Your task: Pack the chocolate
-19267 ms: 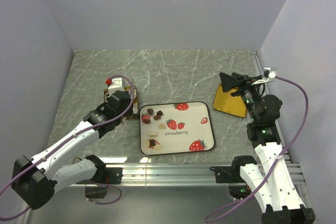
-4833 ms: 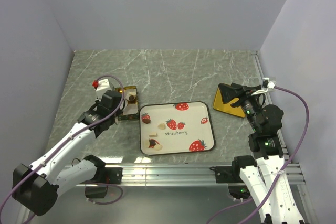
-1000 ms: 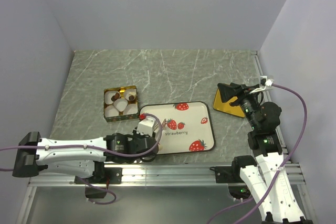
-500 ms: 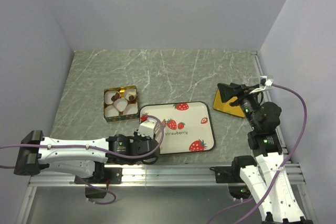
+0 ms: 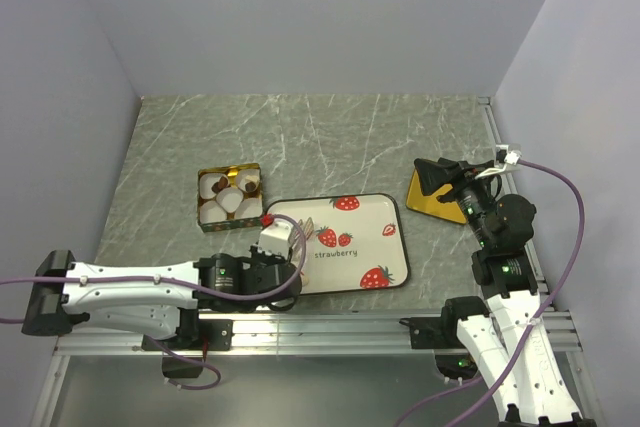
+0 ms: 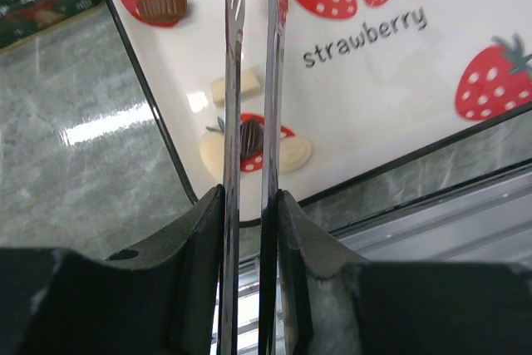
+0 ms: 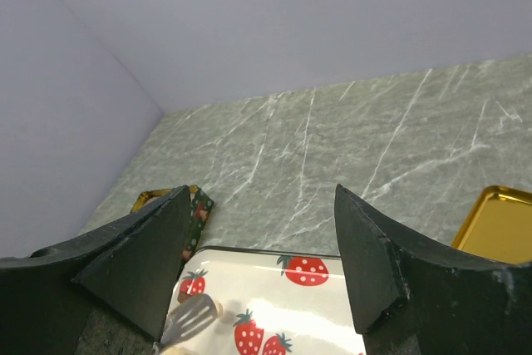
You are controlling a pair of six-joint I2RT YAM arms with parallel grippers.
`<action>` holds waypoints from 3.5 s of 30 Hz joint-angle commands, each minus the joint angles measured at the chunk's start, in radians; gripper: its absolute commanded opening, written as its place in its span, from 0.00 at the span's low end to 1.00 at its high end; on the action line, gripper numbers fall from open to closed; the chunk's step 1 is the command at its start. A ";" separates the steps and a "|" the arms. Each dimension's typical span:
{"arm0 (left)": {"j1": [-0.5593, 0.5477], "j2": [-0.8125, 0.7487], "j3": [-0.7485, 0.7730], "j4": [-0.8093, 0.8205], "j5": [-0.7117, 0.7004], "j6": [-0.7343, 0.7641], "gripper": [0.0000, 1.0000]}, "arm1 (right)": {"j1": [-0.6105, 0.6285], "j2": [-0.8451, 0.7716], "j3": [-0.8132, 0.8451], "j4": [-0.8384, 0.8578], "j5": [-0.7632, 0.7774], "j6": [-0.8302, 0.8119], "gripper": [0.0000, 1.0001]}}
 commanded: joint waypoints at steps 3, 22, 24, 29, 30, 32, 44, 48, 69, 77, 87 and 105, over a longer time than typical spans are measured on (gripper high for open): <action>0.060 -0.069 0.047 0.063 -0.059 0.064 0.26 | 0.008 -0.002 0.012 0.030 -0.006 -0.013 0.76; 0.537 -0.336 -0.077 0.145 -0.023 0.173 0.27 | 0.009 0.026 0.005 0.070 -0.035 0.002 0.76; 0.552 -0.338 -0.082 0.133 -0.030 0.156 0.27 | 0.009 0.030 0.021 0.065 -0.038 -0.002 0.76; 0.575 -0.310 -0.088 0.082 -0.053 0.082 0.28 | 0.011 0.024 0.048 0.062 -0.033 -0.005 0.76; 0.586 -0.307 -0.091 0.073 -0.054 0.072 0.28 | 0.012 0.026 0.054 0.064 -0.033 -0.005 0.76; 0.588 -0.296 -0.089 0.038 -0.059 0.035 0.28 | 0.014 0.035 0.059 0.073 -0.038 -0.005 0.76; 0.589 -0.312 -0.099 -0.022 -0.048 -0.036 0.29 | 0.037 0.061 0.058 0.099 -0.040 -0.002 0.76; 0.589 -0.293 -0.095 -0.021 -0.043 -0.033 0.33 | 0.037 0.059 0.058 0.097 -0.038 -0.004 0.76; 0.588 -0.295 -0.092 0.016 -0.036 0.015 0.41 | 0.037 0.078 0.056 0.101 -0.029 -0.010 0.76; 0.530 -0.168 0.035 0.033 -0.043 0.156 0.43 | 0.037 0.081 0.058 0.093 -0.020 -0.015 0.76; 0.384 -0.125 0.067 0.108 0.018 0.190 0.43 | 0.037 0.086 0.059 0.085 -0.007 -0.021 0.76; 0.180 0.050 0.056 -0.094 -0.076 -0.099 0.42 | 0.037 0.082 0.056 0.087 -0.017 -0.016 0.76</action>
